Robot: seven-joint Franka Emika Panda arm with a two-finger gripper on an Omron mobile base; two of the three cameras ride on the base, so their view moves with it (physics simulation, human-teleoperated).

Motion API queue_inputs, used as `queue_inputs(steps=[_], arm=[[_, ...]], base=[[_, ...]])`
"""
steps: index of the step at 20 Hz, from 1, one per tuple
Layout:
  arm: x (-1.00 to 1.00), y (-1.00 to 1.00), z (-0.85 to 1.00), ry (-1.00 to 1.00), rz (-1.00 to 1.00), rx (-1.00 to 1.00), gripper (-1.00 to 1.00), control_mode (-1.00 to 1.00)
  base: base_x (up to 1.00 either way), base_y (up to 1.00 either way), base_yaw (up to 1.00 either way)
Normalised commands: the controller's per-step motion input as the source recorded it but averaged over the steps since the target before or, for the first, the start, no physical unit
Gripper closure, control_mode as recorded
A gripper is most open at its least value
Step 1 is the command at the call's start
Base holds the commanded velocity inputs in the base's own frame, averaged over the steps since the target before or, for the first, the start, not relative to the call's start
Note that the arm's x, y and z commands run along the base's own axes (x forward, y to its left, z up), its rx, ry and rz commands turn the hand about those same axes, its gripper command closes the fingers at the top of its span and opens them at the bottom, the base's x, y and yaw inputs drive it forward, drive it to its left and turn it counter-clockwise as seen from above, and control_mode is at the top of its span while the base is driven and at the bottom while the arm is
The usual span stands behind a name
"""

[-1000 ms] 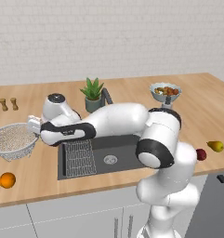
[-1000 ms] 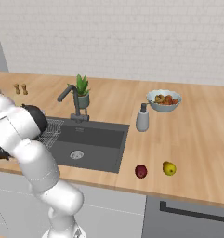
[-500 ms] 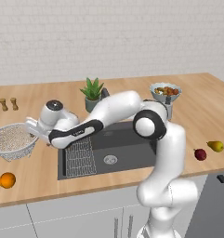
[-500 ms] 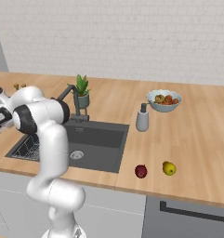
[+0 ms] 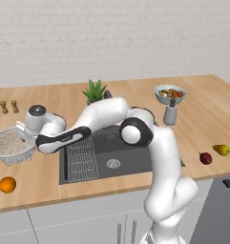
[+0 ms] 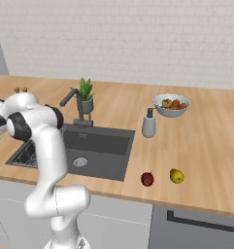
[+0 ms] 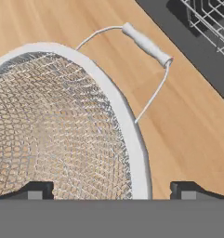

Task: Put the colander in the sink, put the pear, pear, orange in the colander, and turn on the sink faucet and pour water over the colander.

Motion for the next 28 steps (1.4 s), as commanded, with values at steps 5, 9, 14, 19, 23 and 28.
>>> queue_inputs(steps=[5,9,14,19,23,28], arm=[[0.09,0.0,-0.49,0.21,-0.09,0.03,-1.0,-1.0],[0.12,0.0,-0.52,0.21,-0.09,0.01,-1.0,-1.0],[0.07,0.01,-0.37,0.15,-0.08,0.0,1.0,-1.0],[-0.03,0.0,-0.17,-0.01,-0.1,0.0,1.0,-1.0],[-0.33,-0.03,0.0,-0.17,0.0,0.01,1.0,-1.0],[-0.58,-0.16,0.21,-0.2,0.0,0.08,1.0,-1.0]], base=[[0.0,0.0,0.0],[0.0,0.0,0.0],[0.0,0.0,0.0],[0.0,0.0,0.0],[0.0,0.0,0.0],[0.0,0.0,0.0]])
